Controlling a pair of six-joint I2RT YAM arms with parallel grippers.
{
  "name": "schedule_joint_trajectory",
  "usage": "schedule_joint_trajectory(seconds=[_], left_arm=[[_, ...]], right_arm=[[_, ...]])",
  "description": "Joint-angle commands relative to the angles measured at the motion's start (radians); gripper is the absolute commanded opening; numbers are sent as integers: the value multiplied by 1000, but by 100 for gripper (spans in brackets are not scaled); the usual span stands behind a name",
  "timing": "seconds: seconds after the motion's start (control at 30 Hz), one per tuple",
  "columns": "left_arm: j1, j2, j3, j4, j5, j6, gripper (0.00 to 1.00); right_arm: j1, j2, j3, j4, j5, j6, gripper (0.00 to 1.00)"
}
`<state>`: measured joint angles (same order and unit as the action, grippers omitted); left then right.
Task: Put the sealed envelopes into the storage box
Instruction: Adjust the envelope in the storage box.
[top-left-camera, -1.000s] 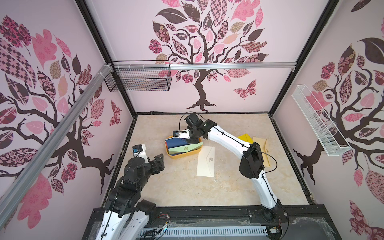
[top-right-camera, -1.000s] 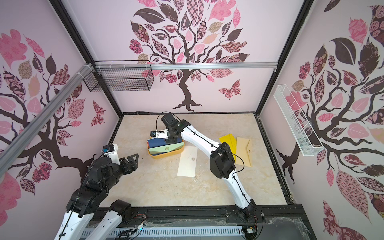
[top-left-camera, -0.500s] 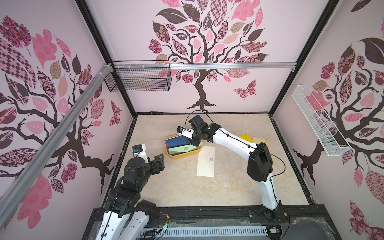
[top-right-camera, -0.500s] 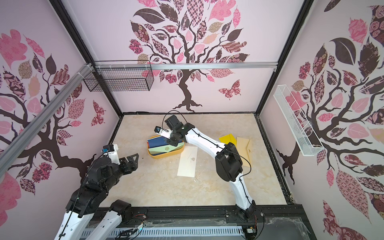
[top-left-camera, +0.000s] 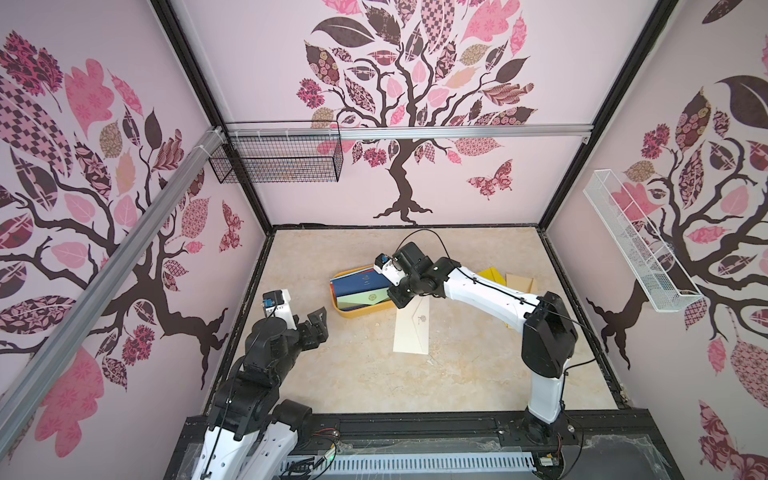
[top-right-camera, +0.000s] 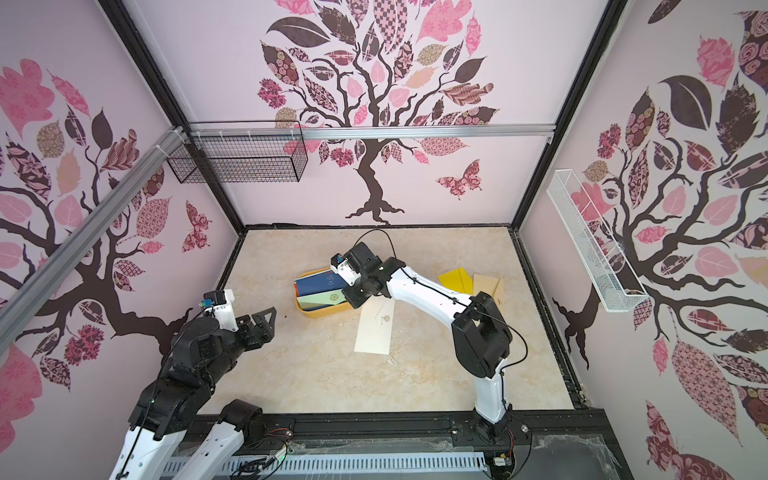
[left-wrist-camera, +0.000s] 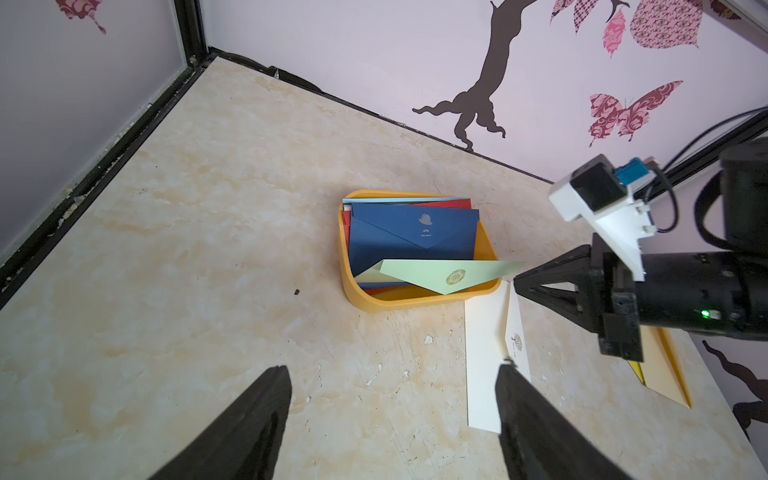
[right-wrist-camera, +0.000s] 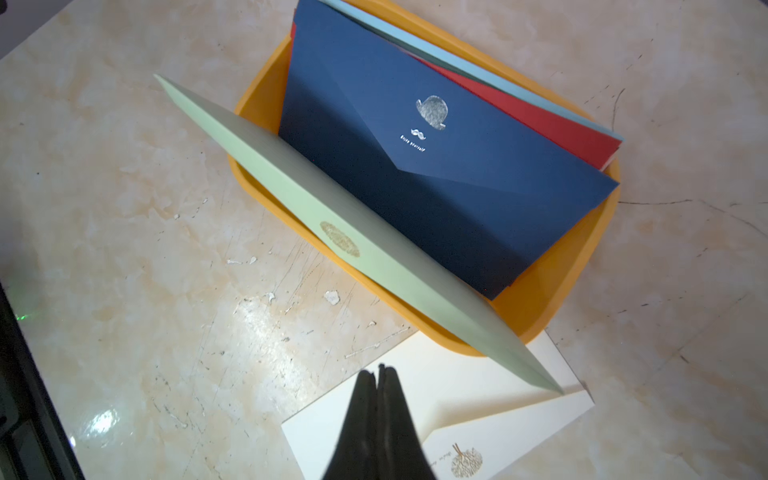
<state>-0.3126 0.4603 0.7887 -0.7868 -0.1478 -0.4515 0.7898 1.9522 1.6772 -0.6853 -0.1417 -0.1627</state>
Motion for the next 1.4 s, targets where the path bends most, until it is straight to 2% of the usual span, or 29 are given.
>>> schedule_joint_trajectory(seconds=[0.0, 0.43, 0.53, 0.67, 0.73, 0.93, 1.0, 1.13, 1.2, 1.27, 1.37], left_arm=[[4, -8, -7, 20, 6, 8, 82], [4, 12, -6, 24, 16, 12, 82], [4, 11, -9, 26, 16, 12, 82], [4, 20, -9, 25, 21, 13, 82], [4, 27, -7, 26, 28, 13, 82], [4, 46, -5, 26, 75, 22, 82], [2, 51, -12, 44, 133, 29, 82], [-5, 111, -13, 78, 310, 15, 81], [-6, 154, -37, 133, 428, -8, 78], [-9, 218, -75, 209, 524, -82, 76], [-62, 337, -117, 296, 546, -143, 72]], right_arm=[[-4, 101, 113, -45, 26, 68, 0], [-41, 483, 698, -236, 52, 108, 0], [-41, 548, 758, -228, 36, 119, 0], [-41, 530, 758, -191, 19, 127, 0], [-43, 470, 720, -158, -1, 127, 0], [-68, 220, 448, 6, 10, 203, 1], [-88, 120, 346, 50, -6, 250, 5], [-132, -116, 60, 141, -8, 312, 20], [-147, -224, -61, 157, 13, 322, 25], [-163, -328, -181, 155, 34, 335, 29], [-198, -455, -351, 155, 41, 369, 35]])
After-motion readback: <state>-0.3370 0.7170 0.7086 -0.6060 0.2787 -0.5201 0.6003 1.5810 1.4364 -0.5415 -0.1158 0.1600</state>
